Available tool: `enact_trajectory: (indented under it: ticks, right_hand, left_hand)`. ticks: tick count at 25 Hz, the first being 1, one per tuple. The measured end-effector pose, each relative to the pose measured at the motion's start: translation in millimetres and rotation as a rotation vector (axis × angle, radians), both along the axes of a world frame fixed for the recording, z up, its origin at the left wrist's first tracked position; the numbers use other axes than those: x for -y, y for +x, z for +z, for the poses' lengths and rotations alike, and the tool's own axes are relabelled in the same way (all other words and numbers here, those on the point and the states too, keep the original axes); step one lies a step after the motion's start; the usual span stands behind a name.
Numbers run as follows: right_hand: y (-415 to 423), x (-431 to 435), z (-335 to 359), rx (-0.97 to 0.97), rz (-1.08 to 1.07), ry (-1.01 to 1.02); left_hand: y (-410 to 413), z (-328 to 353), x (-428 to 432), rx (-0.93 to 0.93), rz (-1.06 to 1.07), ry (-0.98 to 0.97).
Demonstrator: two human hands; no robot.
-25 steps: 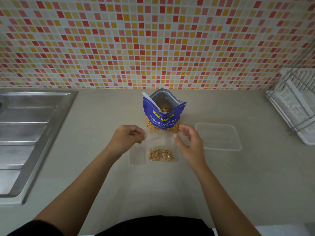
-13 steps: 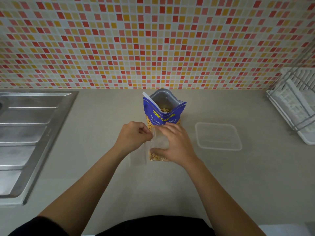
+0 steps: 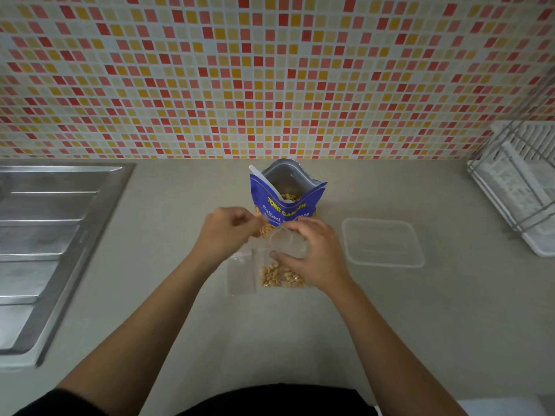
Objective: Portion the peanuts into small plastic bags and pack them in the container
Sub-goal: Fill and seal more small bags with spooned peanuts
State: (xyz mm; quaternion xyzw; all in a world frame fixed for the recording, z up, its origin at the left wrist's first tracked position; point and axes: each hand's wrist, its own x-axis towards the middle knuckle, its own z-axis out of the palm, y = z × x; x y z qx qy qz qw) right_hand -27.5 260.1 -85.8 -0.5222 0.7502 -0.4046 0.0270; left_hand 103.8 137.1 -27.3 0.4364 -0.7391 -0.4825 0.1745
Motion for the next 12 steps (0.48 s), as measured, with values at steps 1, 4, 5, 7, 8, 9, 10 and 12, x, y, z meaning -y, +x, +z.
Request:
enact_trajectory:
  ticks: [1, 4, 5, 7, 8, 9, 10, 12]
  right_hand:
    - [-1, -1, 5, 0.109, 0.007, -0.055]
    - [-3, -4, 18, 0.444, -0.014, -0.16]
    - [-3, -3, 20, 0.531, -0.029, -0.178]
    - [-5, 0, 22, 0.616, -0.061, -0.22]
    - [-7, 2, 24, 0.632, -0.069, -0.236]
    - [-9, 3, 26, 0.64, -0.075, -0.241]
    - [-11, 4, 29, 0.647, -0.077, -0.245]
    - [-16, 6, 33, 0.66, -0.071, -0.263]
  left_hand:
    - [-3, 6, 8, -0.071, 0.122, -0.093]
    - [-22, 23, 39, -0.068, 0.289, -0.302]
    - [-31, 25, 47, -0.02, 0.233, -0.298]
    - [-48, 25, 59, 0.033, 0.099, -0.291]
    - [-55, 25, 62, 0.026, 0.055, -0.313]
    - [-60, 26, 63, 0.017, 0.017, -0.339]
    - [-65, 27, 65, 0.02, -0.023, -0.363]
    - [-73, 30, 64, 0.095, -0.1, -0.408]
